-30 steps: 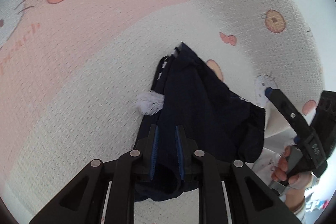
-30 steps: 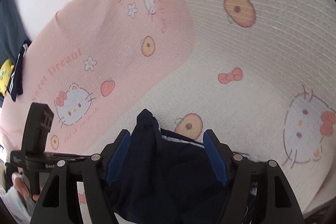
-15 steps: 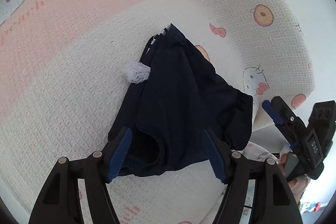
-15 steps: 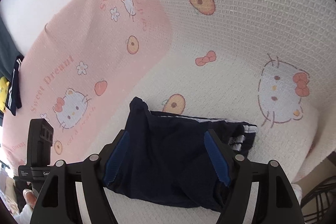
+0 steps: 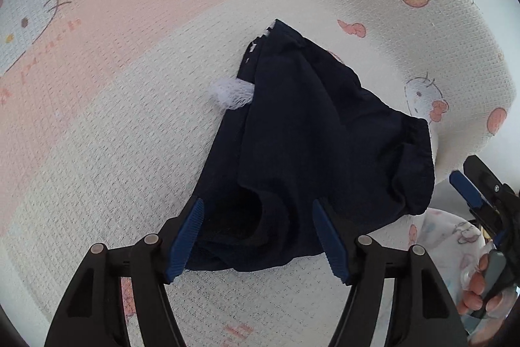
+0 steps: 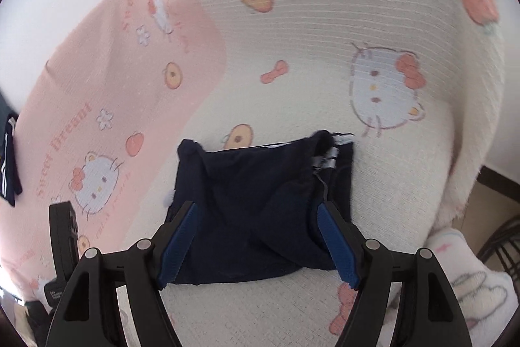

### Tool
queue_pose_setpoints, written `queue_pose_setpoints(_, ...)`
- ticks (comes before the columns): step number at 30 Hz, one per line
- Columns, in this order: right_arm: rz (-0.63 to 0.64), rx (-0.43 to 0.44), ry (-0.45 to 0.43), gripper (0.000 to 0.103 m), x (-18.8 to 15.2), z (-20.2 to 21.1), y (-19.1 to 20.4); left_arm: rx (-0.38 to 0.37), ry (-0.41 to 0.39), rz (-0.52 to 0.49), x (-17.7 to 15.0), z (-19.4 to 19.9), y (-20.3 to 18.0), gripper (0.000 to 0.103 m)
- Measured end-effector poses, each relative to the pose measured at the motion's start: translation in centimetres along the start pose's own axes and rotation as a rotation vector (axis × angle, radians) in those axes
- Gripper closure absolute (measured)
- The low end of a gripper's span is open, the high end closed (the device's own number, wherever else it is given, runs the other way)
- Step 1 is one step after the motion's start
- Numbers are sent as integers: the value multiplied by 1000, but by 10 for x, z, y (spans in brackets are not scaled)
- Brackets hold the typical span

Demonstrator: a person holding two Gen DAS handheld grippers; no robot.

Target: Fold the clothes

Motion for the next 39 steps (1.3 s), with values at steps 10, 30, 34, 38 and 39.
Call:
queue_pose_setpoints(10,-75,-46,71,28,-15,-32,-31,66,26,-3,2,-17,4,63)
queue_pose_setpoints(30,-113,-176,48,80,-13,-50,-63,191,-11,54,-7,-18,42,89)
queue_pose_setpoints(34,-115,-173,52,80,-12,-51,-66,214,-12,35,-12,-19,43,88)
queue_pose_setpoints(38,-87,-227,58,80,-13,-52,-67,236,-16,12,-16,-20,42,87)
queue_pose_setpoints(39,-76,-236,58,80,-13,-52,-66,240,-14,8,-16,-20,42,87)
Point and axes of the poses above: each gripper's, at about its wrist camera, not at the fingertips, and z roughly against the way its jaws point, y to its left, x to its top, the point moved 8 cm from there along -z, roughly the way its jaws point, and after that the axes turned 8 degrees about y, right-handed, at the moved point
